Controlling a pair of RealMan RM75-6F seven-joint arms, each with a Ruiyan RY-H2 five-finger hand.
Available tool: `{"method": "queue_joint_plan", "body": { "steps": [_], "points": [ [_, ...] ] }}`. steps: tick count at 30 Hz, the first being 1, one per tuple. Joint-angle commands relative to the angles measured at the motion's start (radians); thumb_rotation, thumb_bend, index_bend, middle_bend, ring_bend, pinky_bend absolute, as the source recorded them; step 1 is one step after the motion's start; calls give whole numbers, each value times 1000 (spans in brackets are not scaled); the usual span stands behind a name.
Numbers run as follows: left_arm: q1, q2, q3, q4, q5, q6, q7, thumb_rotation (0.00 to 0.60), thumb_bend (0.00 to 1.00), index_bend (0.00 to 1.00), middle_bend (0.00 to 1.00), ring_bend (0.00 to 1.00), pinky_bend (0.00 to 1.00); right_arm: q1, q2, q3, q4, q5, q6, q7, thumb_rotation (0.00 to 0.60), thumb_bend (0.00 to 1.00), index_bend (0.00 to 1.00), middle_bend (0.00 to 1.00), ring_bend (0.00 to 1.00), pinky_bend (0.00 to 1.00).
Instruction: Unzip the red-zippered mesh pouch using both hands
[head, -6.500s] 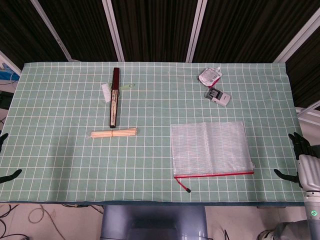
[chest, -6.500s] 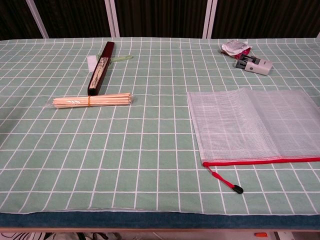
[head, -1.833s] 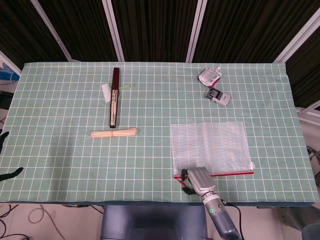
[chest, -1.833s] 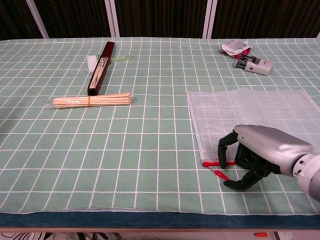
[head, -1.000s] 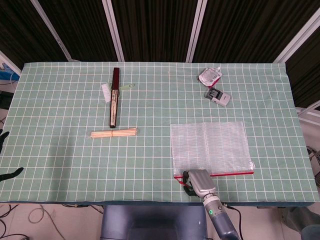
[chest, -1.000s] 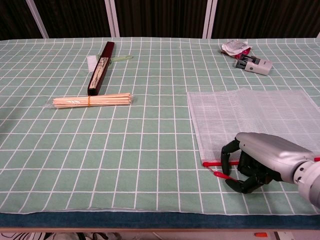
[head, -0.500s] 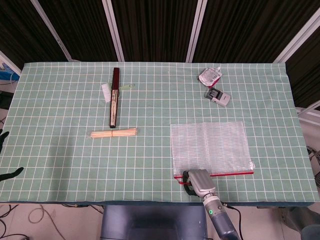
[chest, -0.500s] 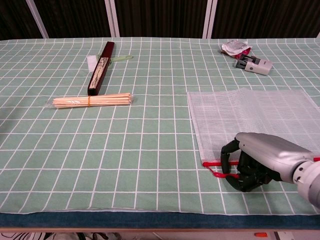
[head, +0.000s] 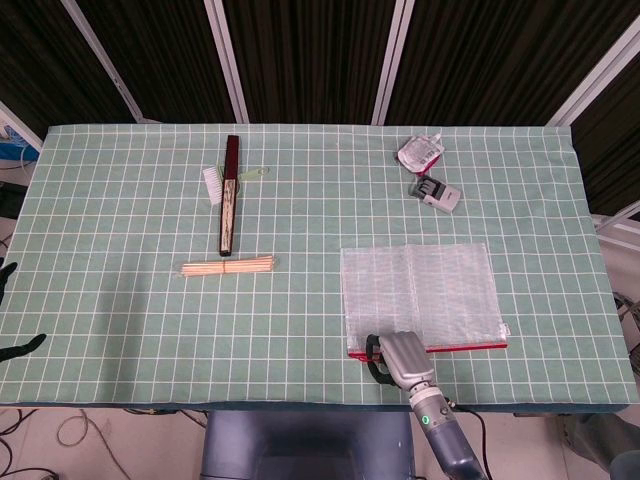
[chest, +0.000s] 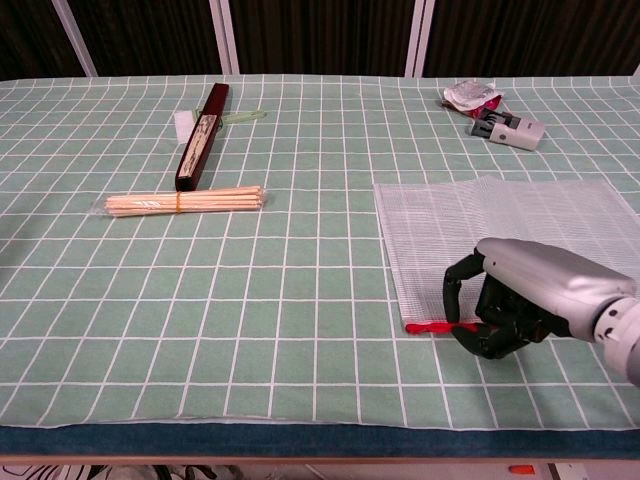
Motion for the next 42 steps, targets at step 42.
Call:
{"method": "queue_joint_plan", "body": {
  "steps": [42],
  "points": [
    [-724,-69,-247,-193,-222,-612,383,600,191,258,0,0,0,311,197,355,-244,221,-4,-99,600,568,716,1000,1000,936]
  ]
}}
